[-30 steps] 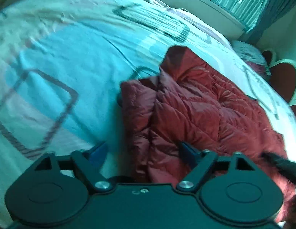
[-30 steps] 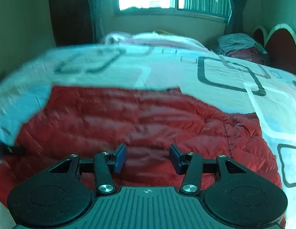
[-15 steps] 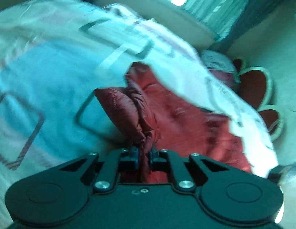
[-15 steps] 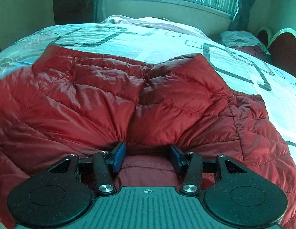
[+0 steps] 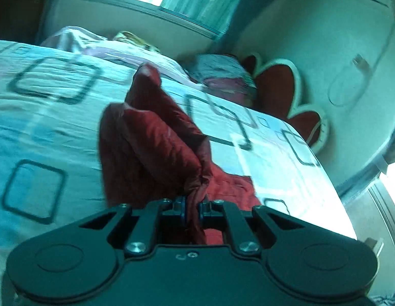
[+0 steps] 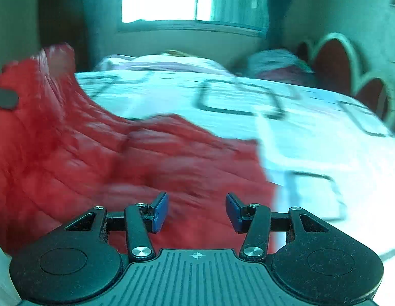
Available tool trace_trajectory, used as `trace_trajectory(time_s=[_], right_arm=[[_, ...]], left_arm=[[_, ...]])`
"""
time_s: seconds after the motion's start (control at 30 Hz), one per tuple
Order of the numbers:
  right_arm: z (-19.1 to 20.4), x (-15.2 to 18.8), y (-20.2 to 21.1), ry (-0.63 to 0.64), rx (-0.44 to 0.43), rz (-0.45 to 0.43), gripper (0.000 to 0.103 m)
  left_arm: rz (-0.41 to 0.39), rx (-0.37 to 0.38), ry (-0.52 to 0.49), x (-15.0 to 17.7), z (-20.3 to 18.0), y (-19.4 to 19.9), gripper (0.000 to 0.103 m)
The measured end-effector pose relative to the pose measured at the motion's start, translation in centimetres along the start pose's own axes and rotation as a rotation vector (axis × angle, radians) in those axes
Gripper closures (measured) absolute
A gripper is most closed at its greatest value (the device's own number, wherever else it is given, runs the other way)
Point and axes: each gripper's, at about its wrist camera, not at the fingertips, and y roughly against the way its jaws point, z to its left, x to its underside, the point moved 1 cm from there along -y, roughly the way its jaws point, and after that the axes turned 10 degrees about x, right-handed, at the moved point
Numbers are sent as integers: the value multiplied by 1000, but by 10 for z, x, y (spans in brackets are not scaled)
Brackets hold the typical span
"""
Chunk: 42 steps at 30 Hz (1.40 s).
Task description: Fold large clothes
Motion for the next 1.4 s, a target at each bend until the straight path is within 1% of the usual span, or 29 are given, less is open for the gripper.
trace_trajectory(time_s=[0.03, 0.1, 0.17, 0.27, 0.33, 0.47, 0.57, 0.63, 0.67, 0.7, 0.73, 0.8, 0.87, 0.93, 1.0, 1.07, 1.13, 1.27, 1.33, 1.37, 1.4], right_arm=[[-12, 7, 1, -16, 20, 15, 53], [-29, 21, 2, -48, 31, 65, 53], [-41, 33, 1, -90, 14, 111, 54], [-46, 44, -3, -125, -3, 142, 54], [-46, 47, 0, -133, -11, 143, 54], [-53, 49, 4, -165, -16, 145, 54], [-61, 49, 13, -178, 8, 128, 53], [-69, 50, 21, -189, 29, 115, 53], [-74, 51, 25, -190, 39, 113, 53], [-79, 51, 28, -196, 44, 110, 53], [-84, 51, 30, -207, 51, 108, 53], [-93, 48, 35, -224, 65, 101, 53], [-102, 43, 41, -246, 73, 85, 53], [-110, 35, 44, -276, 64, 72, 53], [-114, 25, 48, -310, 34, 55, 53], [-112, 12, 51, -324, 5, 36, 53], [-105, 0, 51, -317, -31, 27, 53], [-84, -20, 45, -298, -106, 29, 53], [-74, -28, 36, -304, -143, 52, 53], [-71, -31, 29, -309, -160, 64, 44], [-67, -33, 25, -315, -173, 79, 32]], left_arm=[[8, 10, -5, 1, -5, -5, 95], [23, 25, -19, 4, -18, -22, 95], [43, 40, -26, 9, -30, -40, 95], [84, 59, -46, 19, -49, -70, 95], [123, 72, -61, 31, -61, -91, 95], [209, 69, -95, 57, -80, -133, 95], [263, 56, -103, 76, -83, -156, 90], [273, 48, -124, 84, -85, -158, 78], [268, 55, -134, 84, -87, -156, 75], [268, 66, -144, 84, -90, -154, 64], [270, 83, -146, 83, -93, -152, 46], [250, 118, -146, 78, -99, -141, 29], [221, 134, -170, 74, -107, -132, 29], [197, 151, -153, 68, -106, -115, 29], [135, 156, -128, 57, -97, -91, 29], [62, 117, -137, 48, -86, -69, 29], [1, 27, -149, 42, -66, -51, 29], [-26, -156, -134, 43, -19, -41, 31], [-25, -210, -129, 50, 1, -43, 33], [-18, -222, -124, 53, 8, -46, 34], [-8, -214, -112, 56, 14, -49, 34]])
